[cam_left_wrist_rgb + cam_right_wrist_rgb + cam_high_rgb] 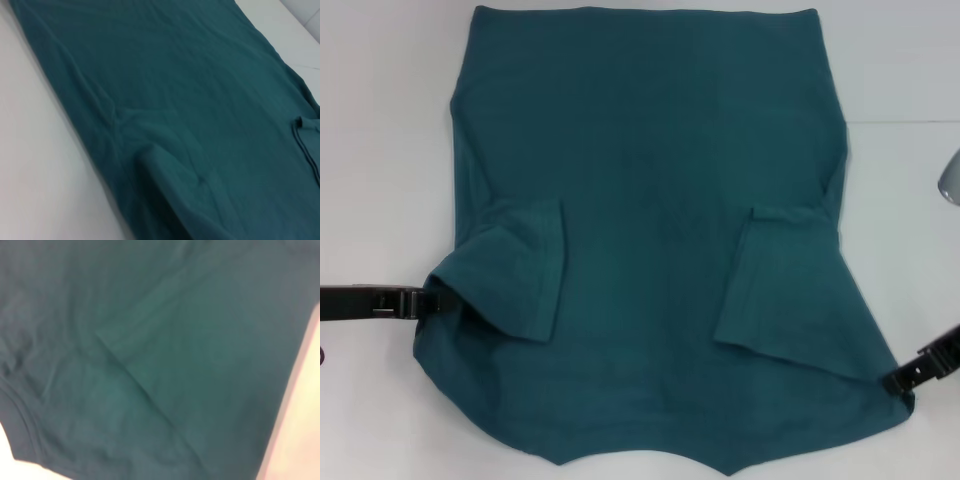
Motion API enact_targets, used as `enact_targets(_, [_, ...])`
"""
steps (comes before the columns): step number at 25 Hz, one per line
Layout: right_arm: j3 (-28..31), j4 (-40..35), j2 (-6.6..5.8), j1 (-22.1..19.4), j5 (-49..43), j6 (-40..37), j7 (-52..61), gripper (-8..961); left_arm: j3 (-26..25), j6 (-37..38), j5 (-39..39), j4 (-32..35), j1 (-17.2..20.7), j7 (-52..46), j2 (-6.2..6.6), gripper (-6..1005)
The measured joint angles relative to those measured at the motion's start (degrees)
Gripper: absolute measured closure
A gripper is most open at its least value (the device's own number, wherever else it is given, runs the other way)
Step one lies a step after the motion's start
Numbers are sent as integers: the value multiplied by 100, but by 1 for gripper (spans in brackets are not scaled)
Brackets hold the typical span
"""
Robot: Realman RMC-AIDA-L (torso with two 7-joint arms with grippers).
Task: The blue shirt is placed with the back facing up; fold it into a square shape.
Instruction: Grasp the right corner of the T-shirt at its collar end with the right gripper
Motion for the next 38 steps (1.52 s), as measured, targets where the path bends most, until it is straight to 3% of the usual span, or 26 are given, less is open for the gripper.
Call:
enact_targets(9, [-223,100,33,-314,61,216,157,145,15,-8,-71,-10,-16,10,-7,957])
enact_targets(22, [-1037,17,47,-482,219,478,525,199,0,4,-116,2,20,45,-9,957])
enact_targets(25, [-1077,16,48,-470,219,482,543,212,0,4,-125,4,30,58,-9,957])
enact_targets(31, [-1088,-58,41,-462,203,449,636,329,0,2,-169,-5,34,108,-9,958])
enact_targets(38, [-1098,-198,29,-516,135,403,745,328,0,-15,-193,-9,34,122,-9,957])
